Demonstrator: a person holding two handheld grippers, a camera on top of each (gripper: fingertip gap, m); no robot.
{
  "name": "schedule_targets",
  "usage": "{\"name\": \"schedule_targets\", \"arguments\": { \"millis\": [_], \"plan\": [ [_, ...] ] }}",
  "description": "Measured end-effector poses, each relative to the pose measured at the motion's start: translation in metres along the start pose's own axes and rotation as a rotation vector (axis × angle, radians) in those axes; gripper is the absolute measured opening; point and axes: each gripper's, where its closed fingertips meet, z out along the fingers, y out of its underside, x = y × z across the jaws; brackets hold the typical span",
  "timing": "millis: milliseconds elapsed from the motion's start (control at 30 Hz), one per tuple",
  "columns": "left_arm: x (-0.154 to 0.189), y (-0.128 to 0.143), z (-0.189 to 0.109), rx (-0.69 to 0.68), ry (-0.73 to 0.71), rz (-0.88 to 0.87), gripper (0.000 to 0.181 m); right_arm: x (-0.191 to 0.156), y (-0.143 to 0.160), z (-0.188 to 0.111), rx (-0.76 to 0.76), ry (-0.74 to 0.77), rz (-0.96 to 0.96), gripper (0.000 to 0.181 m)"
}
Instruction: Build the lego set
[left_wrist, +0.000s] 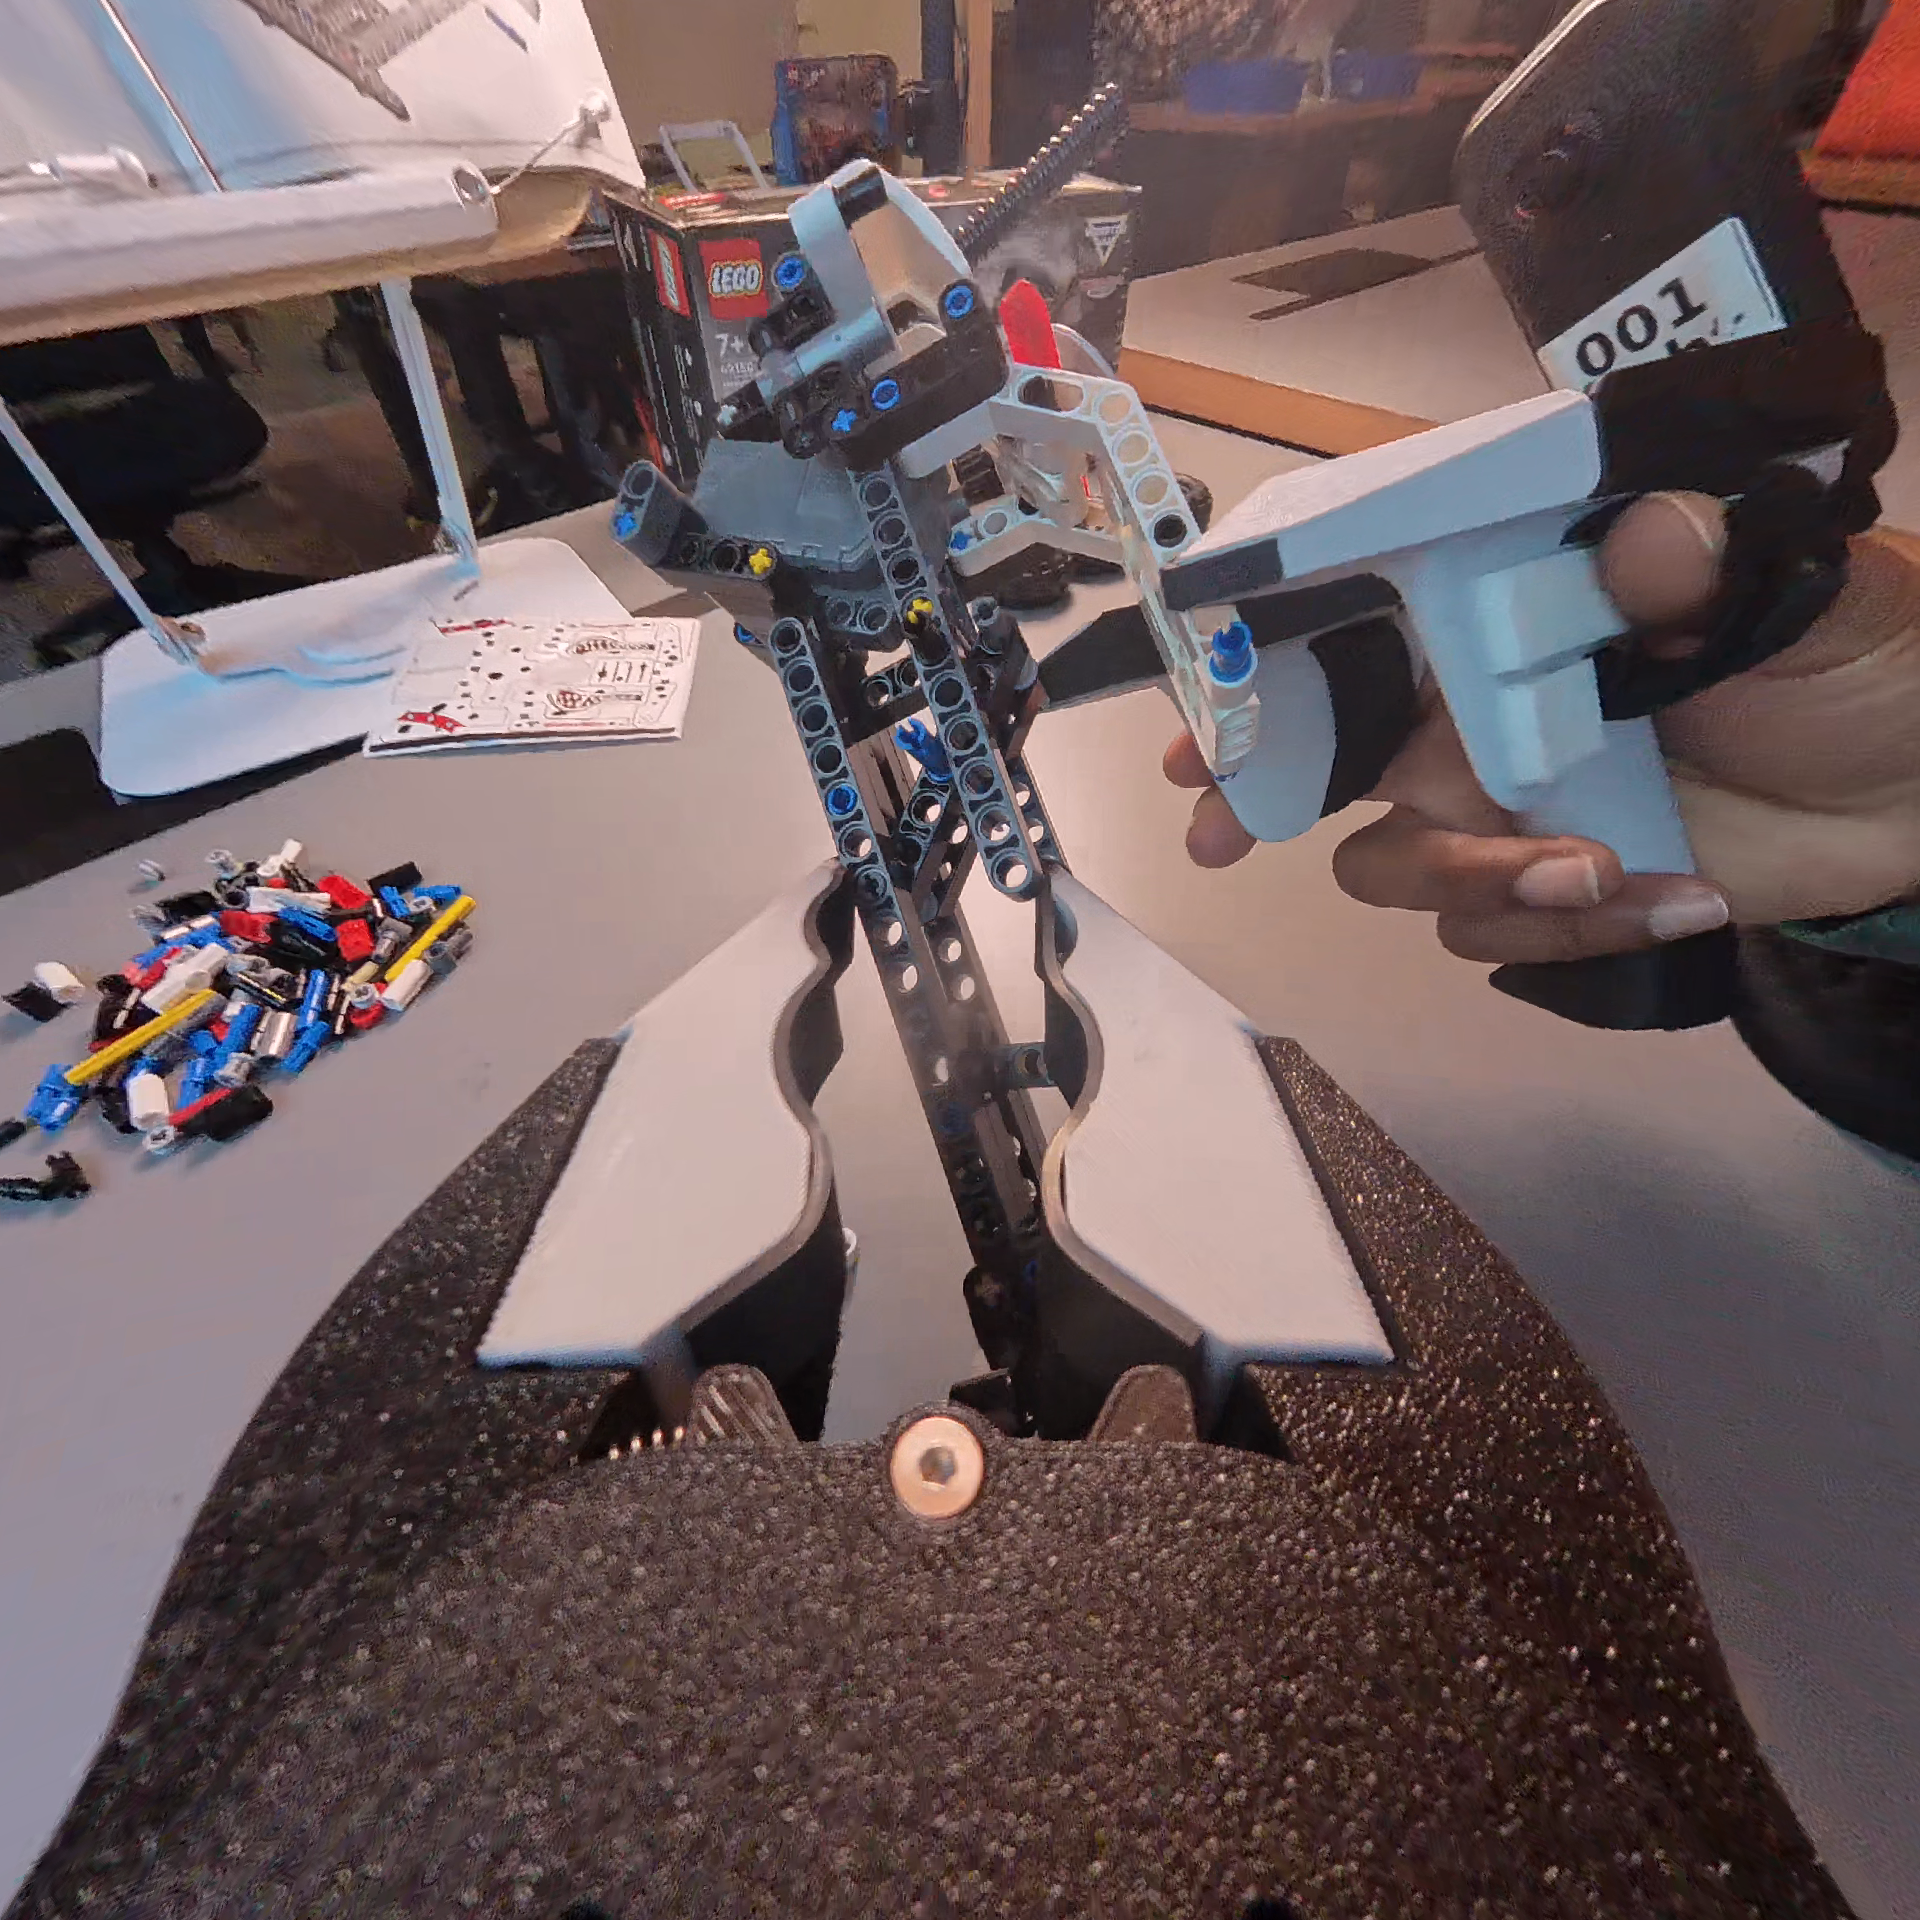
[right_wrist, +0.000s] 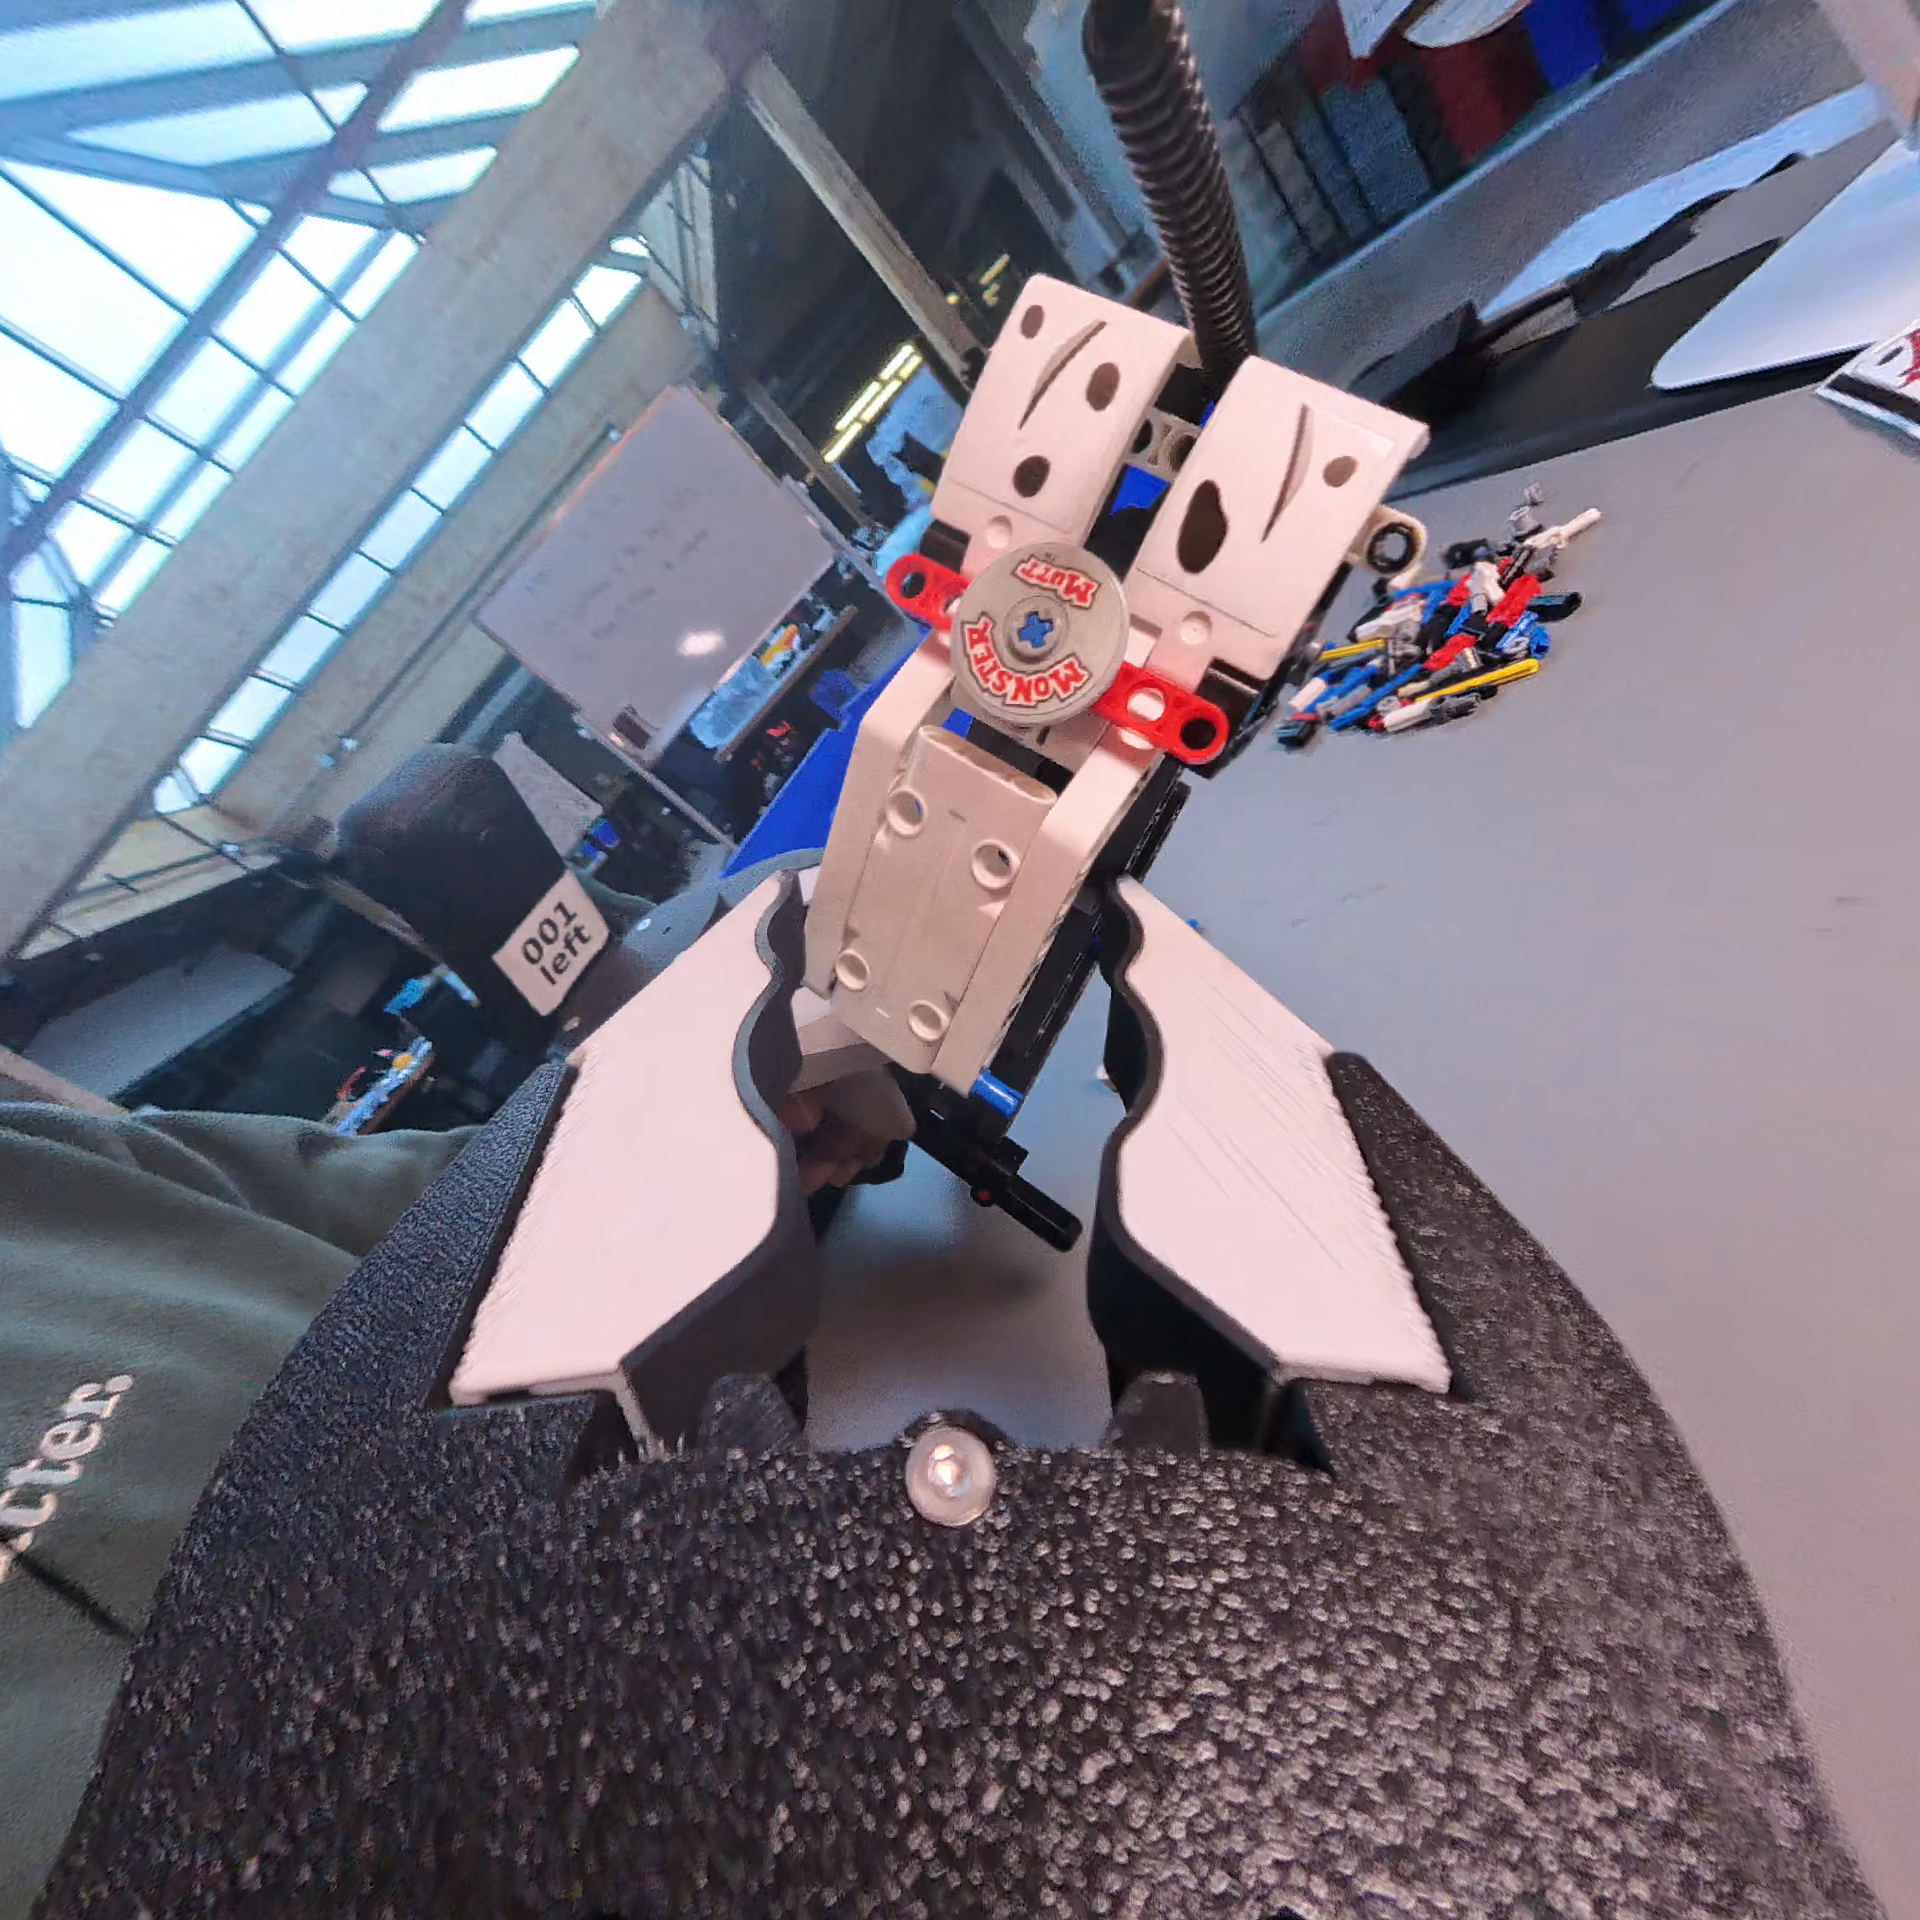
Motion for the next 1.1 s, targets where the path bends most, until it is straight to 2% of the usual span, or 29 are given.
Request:
{"name": "schedule_targets", "arguments": {
  "millis": [133, 300, 600, 733, 800, 900, 967, 1033, 1100],
  "plan": [
    [0.002, -0.005, -0.002, 0.025, -0.047, 0.136, 0.035, -0.003, -0.002, -0.006, 0.017, -0.13, 0.031, 0.053],
    [0.008, -0.011, -0.006, 0.071, -0.055, 0.206, 0.038, -0.007, -0.001, -0.013, 0.029, -0.246, 0.025, 0.05],
    [0.004, -0.008, -0.009, 0.053, -0.017, 0.171, 0.034, -0.005, 0.002, -0.01, 0.023, -0.236, 0.011, 0.05],
    [0.002, -0.003, -0.007, 0.014, 0.068, 0.01, 0.032, -0.002, 0.002, -0.008, 0.003, -0.205, 0.044, 0.05],
    [0.005, 0.001, -0.006, -0.01, 0.196, -0.225, 0.031, -0.004, 0.001, -0.009, -0.006, -0.21, 0.045, 0.048],
    [0.006, 0.006, -0.005, -0.032, 0.391, -0.611, 0.03, -0.005, 0.0, -0.012, -0.037, -0.179, -0.019, 0.056],
    [0.004, 0.008, -0.006, -0.028, 0.472, -0.772, 0.026, -0.008, -0.002, -0.018, -0.057, -0.18, -0.061, 0.056],
    [-0.002, 0.007, -0.008, -0.005, 0.516, -0.892, 0.011, -0.009, -0.005, -0.029, -0.086, -0.166, -0.15, 0.053],
    [0.003, 0.001, -0.014, 0.003, 0.621, -0.963, 0.011, -0.002, -0.013, -0.04, -0.099, -0.098, -0.268, 0.049]
  ]
}}
